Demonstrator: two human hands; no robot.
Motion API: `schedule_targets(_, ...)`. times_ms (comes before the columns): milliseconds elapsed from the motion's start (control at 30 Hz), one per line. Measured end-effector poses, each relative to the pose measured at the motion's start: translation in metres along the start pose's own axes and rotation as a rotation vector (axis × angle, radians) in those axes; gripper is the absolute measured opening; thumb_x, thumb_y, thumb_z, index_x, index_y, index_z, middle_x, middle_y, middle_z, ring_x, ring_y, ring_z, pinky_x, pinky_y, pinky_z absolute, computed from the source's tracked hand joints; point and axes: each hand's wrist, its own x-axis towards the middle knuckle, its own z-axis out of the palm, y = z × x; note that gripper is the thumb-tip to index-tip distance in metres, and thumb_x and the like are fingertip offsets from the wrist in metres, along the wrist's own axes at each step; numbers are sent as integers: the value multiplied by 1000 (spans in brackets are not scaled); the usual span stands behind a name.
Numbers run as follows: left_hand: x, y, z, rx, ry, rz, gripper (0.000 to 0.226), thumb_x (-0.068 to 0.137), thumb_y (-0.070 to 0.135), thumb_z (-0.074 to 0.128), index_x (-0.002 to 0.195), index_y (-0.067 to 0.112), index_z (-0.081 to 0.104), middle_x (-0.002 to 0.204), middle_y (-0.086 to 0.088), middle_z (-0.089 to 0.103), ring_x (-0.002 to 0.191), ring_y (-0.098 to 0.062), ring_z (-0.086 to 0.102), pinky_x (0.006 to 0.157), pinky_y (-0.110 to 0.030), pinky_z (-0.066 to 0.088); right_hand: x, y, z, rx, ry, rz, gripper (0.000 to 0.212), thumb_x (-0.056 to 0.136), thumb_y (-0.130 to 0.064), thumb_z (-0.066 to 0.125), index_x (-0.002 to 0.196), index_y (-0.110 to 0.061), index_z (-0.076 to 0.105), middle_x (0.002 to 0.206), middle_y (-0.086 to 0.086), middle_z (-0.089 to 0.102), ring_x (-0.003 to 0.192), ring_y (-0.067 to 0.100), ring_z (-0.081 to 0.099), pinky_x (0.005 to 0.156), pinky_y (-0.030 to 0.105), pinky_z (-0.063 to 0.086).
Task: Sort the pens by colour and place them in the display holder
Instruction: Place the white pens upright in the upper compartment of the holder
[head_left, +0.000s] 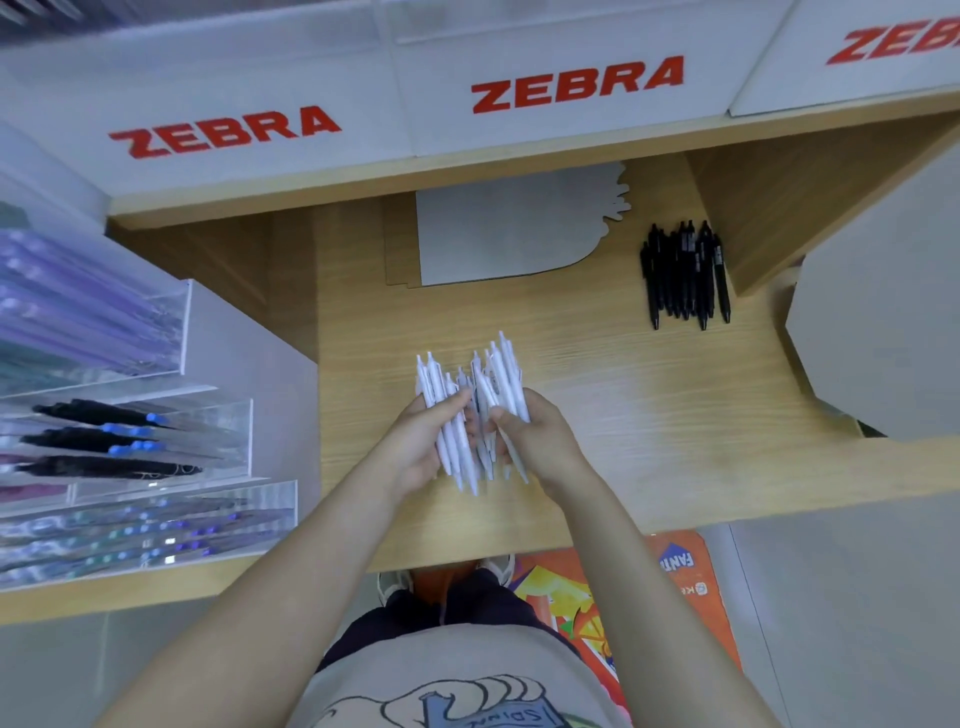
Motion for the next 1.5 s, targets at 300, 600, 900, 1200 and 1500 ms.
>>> schedule_targets(300, -34, -1, 6, -111, -138, -11, 35, 86, 26, 71, 112, 3, 66, 106, -22, 69, 90, -33, 68, 76, -45, 58, -41, -17, 31, -240, -50, -144, 21, 101, -23, 48, 100, -16, 68, 97, 5, 60, 101, 20, 60, 85, 38, 54)
schedule_targets(600, -107, 5, -28, -268, -134, 26, 45, 78, 24, 75, 113, -3, 67, 113, -22, 70, 101, -32, 70, 81, -37, 59, -112, -37, 96, -141, 143, -285, 27, 101, -26, 51, 85, -24, 73, 84, -6, 67, 91, 11, 63, 78, 22, 50)
schedule_targets(900, -228, 2, -155, -396, -95, 122, 14, 85, 16, 72, 91, 4, 69, 78, -16, 73, 66, -26, 73, 52, -34, 57, -192, -46, 253, -94, 149, -322, 27, 102, -18, 49, 87, -17, 72, 74, -7, 70, 70, 8, 64, 64, 21, 47)
schedule_targets(1200, -330, 6, -327, -631, 147, 177, 20, 95, 33, 58, 89, 13, 60, 77, -12, 66, 70, -22, 65, 58, -30, 47, -241, -52, 428, 38, -19, -226, 20, 102, -7, 38, 96, -8, 57, 54, 3, 48, 46, 17, 41, 49, 29, 32)
schedule_targets(1500, -348, 37, -411, -804, 72, 265, 29, 95, 27, 62, 70, 11, 63, 62, -4, 66, 55, -14, 68, 64, -29, 59, -237, -80, 492, -210, -102, -336, 27, 102, -30, 49, 93, -18, 72, 65, 3, 53, 63, 16, 48, 62, 28, 40)
